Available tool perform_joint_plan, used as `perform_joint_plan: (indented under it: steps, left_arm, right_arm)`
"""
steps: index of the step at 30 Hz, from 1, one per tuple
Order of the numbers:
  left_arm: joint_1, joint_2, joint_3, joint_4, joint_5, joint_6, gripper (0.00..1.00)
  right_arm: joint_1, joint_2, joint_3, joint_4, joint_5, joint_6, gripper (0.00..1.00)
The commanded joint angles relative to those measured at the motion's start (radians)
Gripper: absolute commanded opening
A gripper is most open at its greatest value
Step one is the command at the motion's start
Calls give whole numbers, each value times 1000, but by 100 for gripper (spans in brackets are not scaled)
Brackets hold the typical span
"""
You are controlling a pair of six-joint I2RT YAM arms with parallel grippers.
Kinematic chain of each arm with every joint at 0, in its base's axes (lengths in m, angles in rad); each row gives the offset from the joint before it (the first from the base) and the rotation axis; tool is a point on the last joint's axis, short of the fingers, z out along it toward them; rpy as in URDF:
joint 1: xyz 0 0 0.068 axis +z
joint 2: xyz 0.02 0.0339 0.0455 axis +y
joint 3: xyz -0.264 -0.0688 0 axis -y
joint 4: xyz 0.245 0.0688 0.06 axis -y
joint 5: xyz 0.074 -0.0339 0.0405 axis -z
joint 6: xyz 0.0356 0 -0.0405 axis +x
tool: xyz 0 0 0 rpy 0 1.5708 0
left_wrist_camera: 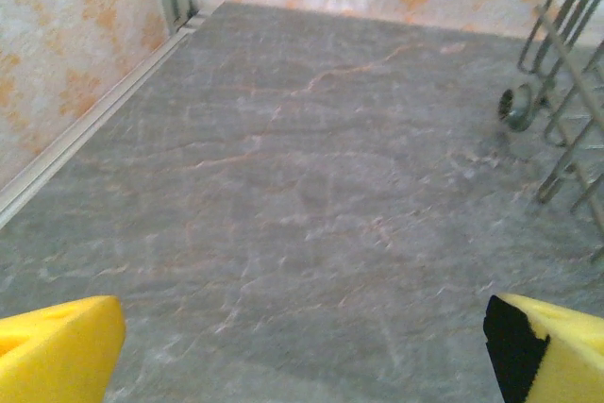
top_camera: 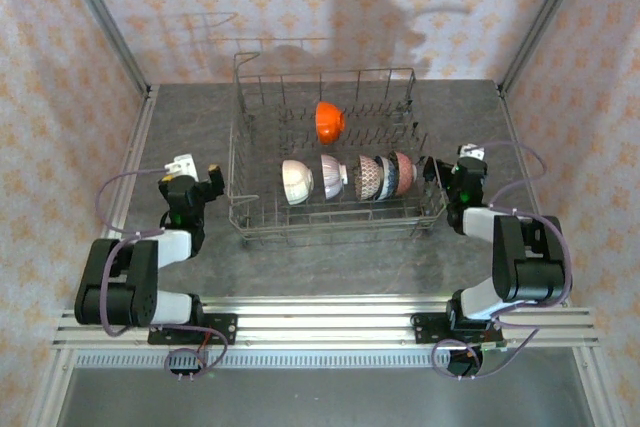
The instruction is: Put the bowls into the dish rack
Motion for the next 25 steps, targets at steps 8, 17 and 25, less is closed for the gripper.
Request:
perform_joint_plan:
  steps: [8,17,25]
  left_arm:
    - [-79,126,14,171,-84,76,99]
    - [-86,129,40,121,-115,75,99]
    - [-87,130,41,121,-116,75,99]
  right_arm:
    - [32,38,-66,162,35,-37,99]
    - [40,48,-52,145,47,-46,99]
    - [52,37,-68,164,70,-51,99]
